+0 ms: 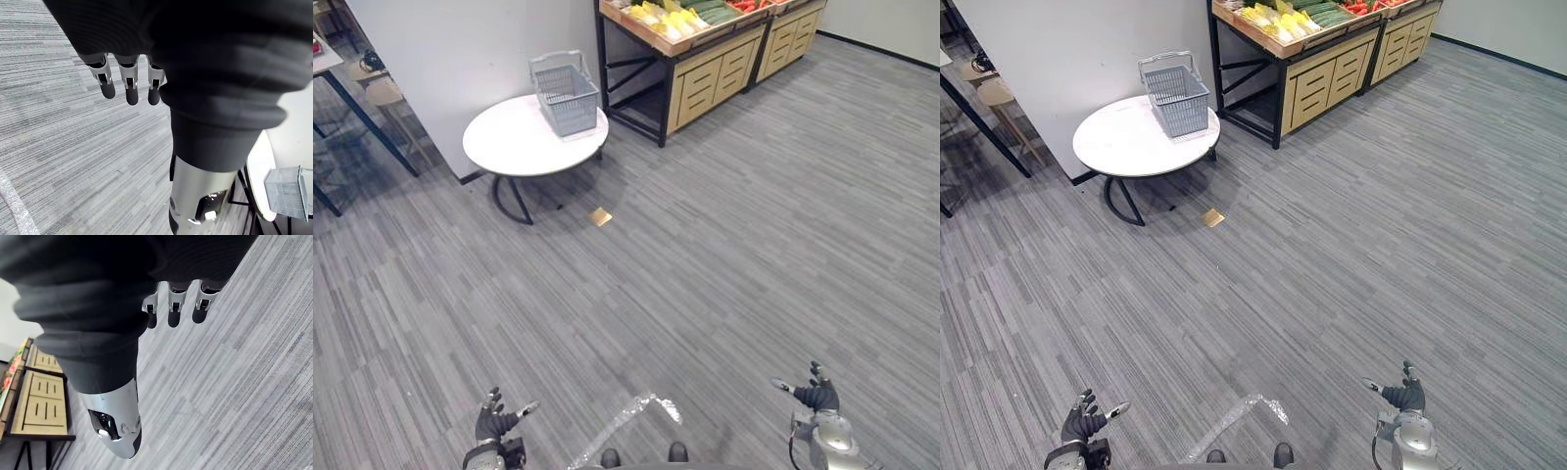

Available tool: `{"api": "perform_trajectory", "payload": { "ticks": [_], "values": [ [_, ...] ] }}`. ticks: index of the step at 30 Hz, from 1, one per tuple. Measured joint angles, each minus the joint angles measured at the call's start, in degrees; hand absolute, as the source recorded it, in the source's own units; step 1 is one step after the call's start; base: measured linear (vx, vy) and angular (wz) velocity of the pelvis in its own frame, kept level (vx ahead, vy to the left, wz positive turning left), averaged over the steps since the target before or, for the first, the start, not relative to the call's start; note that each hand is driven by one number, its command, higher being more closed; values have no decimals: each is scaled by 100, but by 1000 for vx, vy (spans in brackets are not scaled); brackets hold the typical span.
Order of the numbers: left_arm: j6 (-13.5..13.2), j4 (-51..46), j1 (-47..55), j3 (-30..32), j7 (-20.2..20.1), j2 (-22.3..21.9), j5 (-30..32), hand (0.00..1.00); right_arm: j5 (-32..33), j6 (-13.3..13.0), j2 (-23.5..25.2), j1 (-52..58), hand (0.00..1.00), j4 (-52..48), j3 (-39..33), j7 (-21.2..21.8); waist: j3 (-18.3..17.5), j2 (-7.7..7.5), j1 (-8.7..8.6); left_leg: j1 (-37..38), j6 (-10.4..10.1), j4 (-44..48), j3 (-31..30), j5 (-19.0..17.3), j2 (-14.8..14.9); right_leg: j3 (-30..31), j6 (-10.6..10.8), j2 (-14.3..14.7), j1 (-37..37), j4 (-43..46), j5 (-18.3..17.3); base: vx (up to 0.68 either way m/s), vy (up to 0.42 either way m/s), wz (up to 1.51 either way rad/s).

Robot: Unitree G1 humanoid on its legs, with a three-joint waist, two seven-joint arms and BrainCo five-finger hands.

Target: Pick vegetable in the basket

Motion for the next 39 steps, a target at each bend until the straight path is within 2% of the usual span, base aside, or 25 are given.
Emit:
{"api": "perform_trajectory", "payload": {
  "ticks": [5,8,11,12,13,14,16,18,19,21,22,24,25,26,27,28,29,30,31,32,33,34,36,38,39],
  "values": [
    [0,-316,5,-1,20,-41,-122,0,-3,13,11,-46,0,-176,2,-10,9,-1,14,-234,27,176,35,-131,0,28,20,-13,-139,2,-22,3,-8,-3],
    [-2,-573,7,0,44,-96,-234,0,-3,13,16,-118,0,-350,11,-24,23,19,125,-471,57,704,174,-517,35,177,49,-27,-307,205,-193,34,12,-23],
    [-12,-822,-15,-10,131,-241,-324,0,-2,16,14,-159,0,-449,14,-127,62,92,144,-841,118,1426,190,-1031,72,201,149,-77,-807,1231,-827,81,39,-6],
    [-12,-843,-15,-15,136,-243,-352,0,-3,21,17,-157,0,-445,16,-128,100,36,137,-891,148,1543,192,-1122,60,192,163,-104,-915,1486,-970,146,70,7],
    [-13,-899,-25,-22,154,-242,-439,0,-4,55,27,-176,0,-448,47,-135,175,57,145,-903,193,1752,173,-1362,7,183,244,-188,-1134,2181,-1298,152,79,3],
    [-12,-899,-35,-44,165,-246,-473,0,-4,66,30,-184,0,-453,69,-136,219,58,150,-905,234,1821,164,-1455,2,168,274,-207,-1272,2574,-1368,171,120,4],
    [-13,-906,-106,-210,257,-206,-613,0,-22,101,146,-110,0,-595,223,-142,433,26,62,-527,395,1868,-49,-1694,-60,-62,314,-355,-2064,4745,-1426,221,106,35],
    [-11,-904,-94,-308,262,-173,-614,0,-52,104,222,-10,0,-711,280,-135,502,37,6,-220,425,1849,-196,-1867,-85,-204,137,-410,-2318,5180,-1712,385,57,42],
    [-12,-904,-122,-358,264,-173,-615,0,-52,103,238,23,0,-811,285,-133,508,26,0,8,393,1768,-300,-1946,-77,-385,54,-402,-2544,5055,-1828,552,48,47],
    [-11,-895,-266,-416,262,-168,-615,0,-51,80,209,37,0,-923,279,-132,536,67,-59,322,405,1559,-495,-1997,-1,-552,55,-287,-2972,4501,-1817,536,0,65],
    [-12,-889,-399,-460,261,-168,-615,0,-50,80,171,2,0,-921,279,-131,614,179,-159,527,399,1406,-682,-1997,144,-637,-55,-145,-3236,3956,-1583,608,-61,89],
    [-22,-822,-625,-460,262,-183,-611,0,-51,82,105,3,0,-907,284,-129,735,230,-230,845,239,1340,-877,-1991,296,-702,-233,134,-3389,2668,-685,743,-87,78],
    [-39,-774,-658,-456,262,-143,-610,0,-52,81,97,66,0,-919,287,-129,712,165,-232,1057,5,1357,-988,-2058,300,-655,-408,222,-3403,1848,72,924,-157,65],
    [-45,-595,-718,-472,261,-197,-609,0,-53,94,-10,125,0,-890,281,-130,741,315,-286,1288,-117,1471,-1114,-2108,421,-640,-786,285,-3434,2189,759,777,-148,47],
    [-28,-564,-769,-480,258,-236,-608,0,-55,125,-36,15,0,-885,287,-121,775,470,-245,1232,-301,1619,-1094,-2000,584,-735,-905,307,-3507,2514,629,888,-197,55],
    [-27,-570,-891,-486,246,-273,-607,0,-54,131,39,-43,0,-958,288,-114,838,433,-320,1069,-686,2097,-1085,-1423,509,-819,-920,160,-3485,2997,102,574,-152,37],
    [-28,-573,-911,-484,246,-327,-610,0,-52,141,83,-26,0,-1042,294,-112,847,427,-309,972,-674,2484,-1020,-1029,485,-882,-930,100,-3327,3106,-106,736,-231,61],
    [-38,-584,-868,-463,244,-447,-610,0,-51,127,111,74,0,-1283,428,-112,872,396,-291,668,-752,3525,-899,-143,523,-901,-923,68,-2779,3001,-426,734,-241,41],
    [-65,-715,-746,-476,229,-504,-607,0,-49,93,159,101,0,-1496,555,-109,878,409,-274,175,-846,4895,-808,-106,727,-920,-914,147,-2165,2702,-579,701,-219,38],
    [-81,-801,-706,-479,227,-519,-607,0,-48,79,220,95,0,-1628,572,-113,877,445,-259,-174,-838,5544,-652,-155,890,-927,-928,222,-1860,2524,-609,628,-192,24],
    [-90,-933,-672,-475,228,-541,-602,0,2,34,318,98,0,-1844,615,-131,909,393,-154,-797,-570,6501,-261,-374,1225,-928,-966,337,-1311,2119,-665,559,-159,16],
    [-87,-1004,-676,-474,227,-551,-602,0,66,10,367,98,0,-1957,653,-127,952,319,-41,-1347,-373,6905,112,-683,1489,-925,-957,399,-789,1740,-732,529,-152,13],
    [-82,-1035,-667,-476,196,-629,-600,0,135,9,377,135,0,-2111,608,-133,974,250,117,-2175,-210,6536,712,-1088,1687,-942,-856,419,-143,1291,-848,517,-121,14],
    [-78,-1070,-591,-471,149,-683,-563,0,161,10,354,147,0,-2160,577,-138,973,255,171,-2563,-150,5552,1047,-1192,1643,-924,-779,401,162,1124,-988,408,-37,5],
    [-70,-1133,-500,-475,135,-702,-558,0,174,12,343,146,0,-2156,559,-143,971,253,172,-2683,-177,4723,1109,-1172,1508,-917,-724,376,304,1095,-1116,550,79,-6]
  ]
}}
